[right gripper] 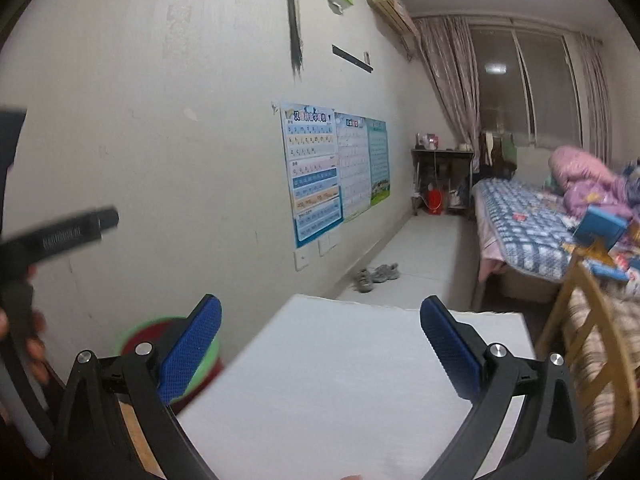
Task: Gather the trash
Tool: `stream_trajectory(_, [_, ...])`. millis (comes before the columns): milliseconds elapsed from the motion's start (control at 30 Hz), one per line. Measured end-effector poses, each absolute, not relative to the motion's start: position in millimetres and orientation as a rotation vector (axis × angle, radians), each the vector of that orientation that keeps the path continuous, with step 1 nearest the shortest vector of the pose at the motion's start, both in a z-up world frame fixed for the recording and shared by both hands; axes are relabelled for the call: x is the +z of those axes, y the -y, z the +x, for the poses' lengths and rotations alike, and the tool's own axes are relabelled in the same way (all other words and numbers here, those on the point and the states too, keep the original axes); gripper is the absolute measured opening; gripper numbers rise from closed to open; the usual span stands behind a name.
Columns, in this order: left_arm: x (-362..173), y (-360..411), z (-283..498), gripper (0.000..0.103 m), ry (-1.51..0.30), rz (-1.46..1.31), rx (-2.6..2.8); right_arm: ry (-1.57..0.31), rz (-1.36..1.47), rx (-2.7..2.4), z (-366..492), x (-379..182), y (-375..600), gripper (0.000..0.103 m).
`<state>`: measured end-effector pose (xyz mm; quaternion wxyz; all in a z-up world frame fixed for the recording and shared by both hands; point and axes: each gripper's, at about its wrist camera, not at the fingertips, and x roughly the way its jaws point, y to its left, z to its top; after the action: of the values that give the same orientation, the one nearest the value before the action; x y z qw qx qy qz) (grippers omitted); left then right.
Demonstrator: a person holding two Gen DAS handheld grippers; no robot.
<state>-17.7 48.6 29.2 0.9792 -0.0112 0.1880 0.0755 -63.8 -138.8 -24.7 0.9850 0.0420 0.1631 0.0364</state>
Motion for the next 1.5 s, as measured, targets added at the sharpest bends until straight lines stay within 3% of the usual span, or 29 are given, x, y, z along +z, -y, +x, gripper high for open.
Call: stream_trajectory(1500, [13,-45,-9,0.098,-0.447,0.003,0.226,-0.485,0.112,0.053,-52,-71,157,0.096])
